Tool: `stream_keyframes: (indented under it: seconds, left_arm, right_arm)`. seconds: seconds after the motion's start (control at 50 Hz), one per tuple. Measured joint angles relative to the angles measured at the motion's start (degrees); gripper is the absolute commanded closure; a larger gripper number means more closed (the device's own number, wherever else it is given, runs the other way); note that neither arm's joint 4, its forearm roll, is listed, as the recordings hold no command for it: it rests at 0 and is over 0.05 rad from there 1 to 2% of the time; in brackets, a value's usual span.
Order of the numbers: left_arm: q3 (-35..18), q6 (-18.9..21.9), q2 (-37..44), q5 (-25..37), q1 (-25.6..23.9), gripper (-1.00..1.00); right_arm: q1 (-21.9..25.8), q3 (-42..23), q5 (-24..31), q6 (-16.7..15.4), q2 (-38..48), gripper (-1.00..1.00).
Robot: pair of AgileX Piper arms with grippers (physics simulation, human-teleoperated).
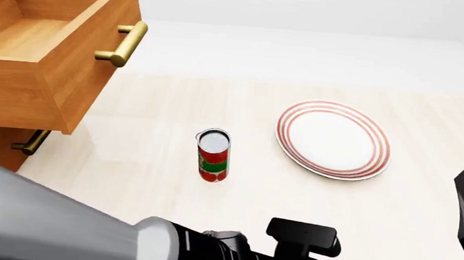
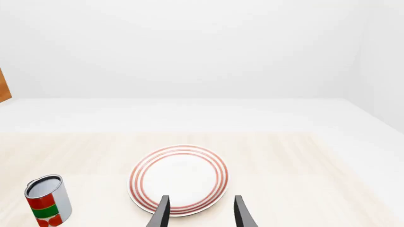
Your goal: Put the bowl in the top drawer of the cabinet.
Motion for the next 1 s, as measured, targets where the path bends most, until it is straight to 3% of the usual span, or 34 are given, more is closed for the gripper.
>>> stream_keyframes:
  seconds: [1.0]
  left_arm:
    - [0.09, 4.34, -7.05, 5.09, 7.32, 1.0]
  right_arm:
    - [0.0, 0.0, 0.0, 0.0, 0.0, -1.0]
